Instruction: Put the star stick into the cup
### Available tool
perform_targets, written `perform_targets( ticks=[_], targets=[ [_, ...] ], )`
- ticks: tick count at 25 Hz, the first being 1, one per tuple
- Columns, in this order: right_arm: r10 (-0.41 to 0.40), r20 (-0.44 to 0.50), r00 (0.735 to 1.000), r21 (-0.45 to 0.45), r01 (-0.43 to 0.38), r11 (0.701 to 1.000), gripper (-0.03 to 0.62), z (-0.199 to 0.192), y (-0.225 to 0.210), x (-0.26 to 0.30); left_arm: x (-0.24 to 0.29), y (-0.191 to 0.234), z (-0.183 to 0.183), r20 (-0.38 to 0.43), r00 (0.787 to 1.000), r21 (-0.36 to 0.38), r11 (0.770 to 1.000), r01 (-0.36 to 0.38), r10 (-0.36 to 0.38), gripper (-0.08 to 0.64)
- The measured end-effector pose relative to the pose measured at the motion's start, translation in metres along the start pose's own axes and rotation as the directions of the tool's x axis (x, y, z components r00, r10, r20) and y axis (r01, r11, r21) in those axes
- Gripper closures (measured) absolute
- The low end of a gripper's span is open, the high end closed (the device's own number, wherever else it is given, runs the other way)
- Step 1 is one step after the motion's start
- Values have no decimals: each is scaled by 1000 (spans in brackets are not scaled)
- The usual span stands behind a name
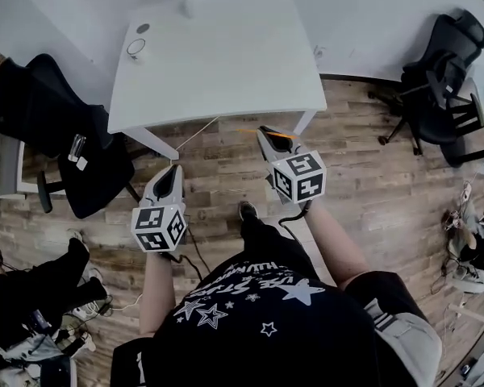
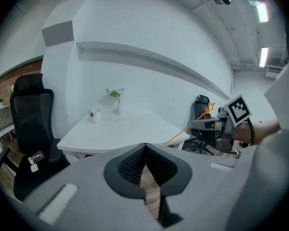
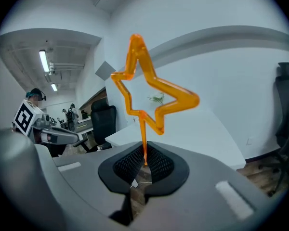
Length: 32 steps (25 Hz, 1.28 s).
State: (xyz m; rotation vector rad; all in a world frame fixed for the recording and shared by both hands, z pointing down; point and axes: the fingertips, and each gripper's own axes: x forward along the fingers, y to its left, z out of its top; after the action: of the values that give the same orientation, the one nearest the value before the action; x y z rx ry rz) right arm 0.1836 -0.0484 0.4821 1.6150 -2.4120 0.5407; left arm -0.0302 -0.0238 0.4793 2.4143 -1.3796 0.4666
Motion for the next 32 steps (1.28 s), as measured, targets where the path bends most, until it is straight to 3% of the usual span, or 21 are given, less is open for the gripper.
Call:
perform_targets(
  ticks=[5, 13, 21, 32],
  targets=[
    [35, -8, 999, 4, -35, 999, 560, 22, -27, 44, 43, 7, 27, 4, 1000, -13, 1000, -11, 11, 557],
    [109, -32, 993, -15, -110, 994, 560, 34, -34, 83, 68, 14, 36, 14, 1000, -97, 995, -23, 24, 557],
    [159, -35, 987, -49, -161, 986, 560, 54, -10, 139, 71, 70, 41, 14, 994, -119, 987, -107, 110, 557],
    [189, 10, 982, -115, -186, 976, 560, 119, 5, 236, 123, 164, 89, 75, 990, -107, 988, -114, 122, 557]
  ],
)
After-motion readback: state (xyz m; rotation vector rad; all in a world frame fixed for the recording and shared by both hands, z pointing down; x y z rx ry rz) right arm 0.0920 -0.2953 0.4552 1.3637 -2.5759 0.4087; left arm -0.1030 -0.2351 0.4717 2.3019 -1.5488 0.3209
